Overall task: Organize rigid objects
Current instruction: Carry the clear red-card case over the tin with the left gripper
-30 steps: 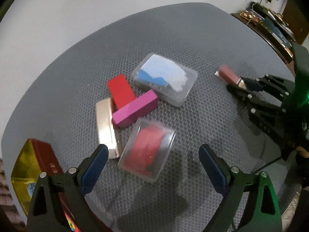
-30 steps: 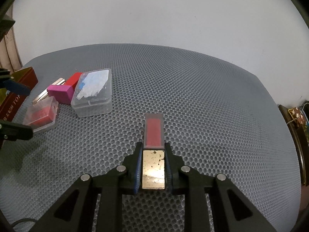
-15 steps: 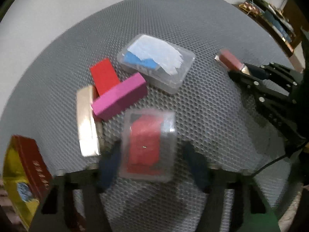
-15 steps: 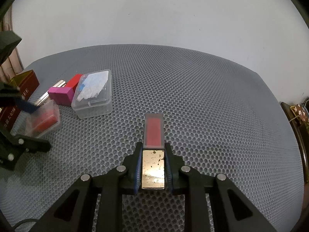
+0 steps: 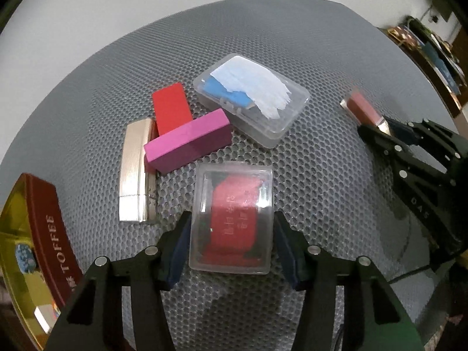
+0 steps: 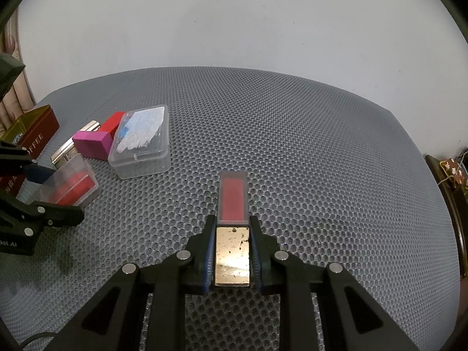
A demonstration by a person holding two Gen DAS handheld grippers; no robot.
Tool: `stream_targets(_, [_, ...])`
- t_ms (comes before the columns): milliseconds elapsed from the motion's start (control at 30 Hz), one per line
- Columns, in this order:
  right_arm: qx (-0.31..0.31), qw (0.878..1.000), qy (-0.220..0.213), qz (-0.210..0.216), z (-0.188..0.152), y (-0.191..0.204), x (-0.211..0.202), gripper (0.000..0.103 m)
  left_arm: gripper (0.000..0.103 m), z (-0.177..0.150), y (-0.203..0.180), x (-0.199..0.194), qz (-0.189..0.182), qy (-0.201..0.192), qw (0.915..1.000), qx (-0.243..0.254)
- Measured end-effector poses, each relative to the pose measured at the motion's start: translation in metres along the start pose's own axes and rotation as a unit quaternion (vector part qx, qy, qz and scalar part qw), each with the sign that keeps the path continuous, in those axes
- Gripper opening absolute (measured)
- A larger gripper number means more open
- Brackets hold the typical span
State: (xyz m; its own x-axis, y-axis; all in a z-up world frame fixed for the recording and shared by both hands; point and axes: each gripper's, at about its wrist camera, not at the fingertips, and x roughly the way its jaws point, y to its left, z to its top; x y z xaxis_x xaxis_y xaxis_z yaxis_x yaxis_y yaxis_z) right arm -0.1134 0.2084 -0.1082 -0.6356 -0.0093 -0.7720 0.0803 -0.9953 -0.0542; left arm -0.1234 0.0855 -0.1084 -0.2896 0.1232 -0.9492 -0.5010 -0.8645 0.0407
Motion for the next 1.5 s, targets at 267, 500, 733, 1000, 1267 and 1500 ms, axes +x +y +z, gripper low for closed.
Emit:
stream_targets(267, [-0.001, 1.000, 0.001, 0.001, 0.006, 0.006, 0.014, 0.023, 0.049, -0.012, -0.009, -0.010, 0.031, -0.018, 0.9983, -0.046])
stream_targets(500, [-0.001, 1.000, 0.001, 0.002, 0.006, -0.002, 0.014, 0.023, 0.049, -0.024, -0.007, -0.031, 0.036, -0.032, 0.9964, -0.070])
stream_targets(733, [-0.003, 1.000, 0.000, 0.000, 0.006, 0.005, 0.005, 0.023, 0.049, -0.033, -0.005, -0.055, 0.064, -0.076, 0.9913, -0.086])
stream_targets(1000, [-0.006, 1.000, 0.000, -0.003, 0.007, -0.002, 0.002, 0.021, 0.049, -0.026, 0.020, -0.067, 0.075, -0.083, 0.9844, -0.136])
stream_targets(1267, [-0.006, 1.000, 0.000, -0.003, 0.007, -0.009, 0.001, 0.021, 0.049, -0.050, 0.081, -0.099, 0.097, -0.100, 0.9721, -0.189])
stream_targets(1500, [-0.006, 1.000, 0.000, -0.003, 0.007, -0.010, 0.001, 0.021, 0.049, -0.057, 0.137, -0.112, 0.126, -0.104, 0.9568, -0.241])
